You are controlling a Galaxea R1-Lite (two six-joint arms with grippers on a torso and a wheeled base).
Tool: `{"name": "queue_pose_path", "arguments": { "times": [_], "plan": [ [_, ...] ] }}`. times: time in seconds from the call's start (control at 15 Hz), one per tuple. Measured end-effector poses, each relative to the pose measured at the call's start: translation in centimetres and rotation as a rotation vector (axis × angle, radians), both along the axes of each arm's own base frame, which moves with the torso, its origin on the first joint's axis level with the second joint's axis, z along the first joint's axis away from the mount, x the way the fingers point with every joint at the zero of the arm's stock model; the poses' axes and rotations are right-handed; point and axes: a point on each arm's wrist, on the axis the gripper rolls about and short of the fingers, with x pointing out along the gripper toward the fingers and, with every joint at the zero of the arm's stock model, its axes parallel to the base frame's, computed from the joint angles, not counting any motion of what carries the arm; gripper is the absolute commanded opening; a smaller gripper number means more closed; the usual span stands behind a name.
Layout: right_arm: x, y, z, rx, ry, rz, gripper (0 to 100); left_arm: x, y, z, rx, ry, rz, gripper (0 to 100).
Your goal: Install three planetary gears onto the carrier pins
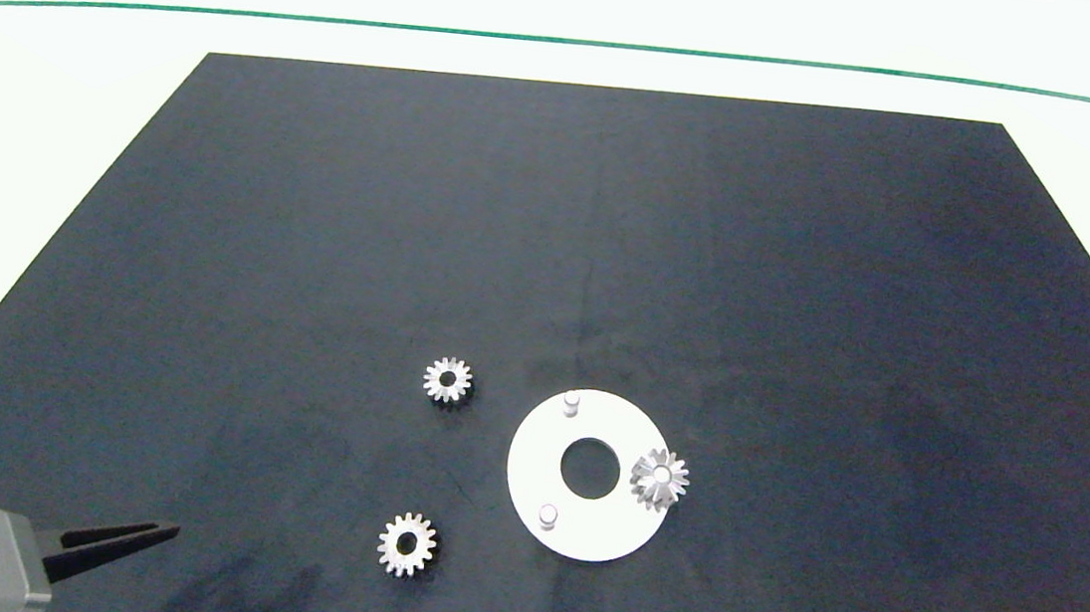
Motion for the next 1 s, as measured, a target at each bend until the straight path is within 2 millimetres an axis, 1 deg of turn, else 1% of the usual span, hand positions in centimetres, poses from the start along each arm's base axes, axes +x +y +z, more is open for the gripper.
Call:
{"name": "queue_pose_path", "arguments": {
  "times": [0.27, 0.47, 0.8, 1.0],
  "plan": [
    [0.0, 0.0, -0.2, -0.003, 0.007, 0.007, 100, 1.3, -1.1, -0.1, 0.058, 0.006, 0.058, 100],
    [0.2, 0.1, -0.7, -0.008, 0.023, 0.01, 100, 2.1, -2.1, 0.4, 0.074, -0.002, 0.067, 100],
    [0.5, 0.3, -0.7, 0.002, 0.013, 0.02, 100, 2.1, -3.5, 0.1, 0.107, 0.012, 0.005, 100],
    [0.7, 0.4, -1.0, -0.005, 0.027, 0.02, 100, 2.4, -5.2, -0.1, 0.112, 0.001, -0.043, 100]
  ]
}}
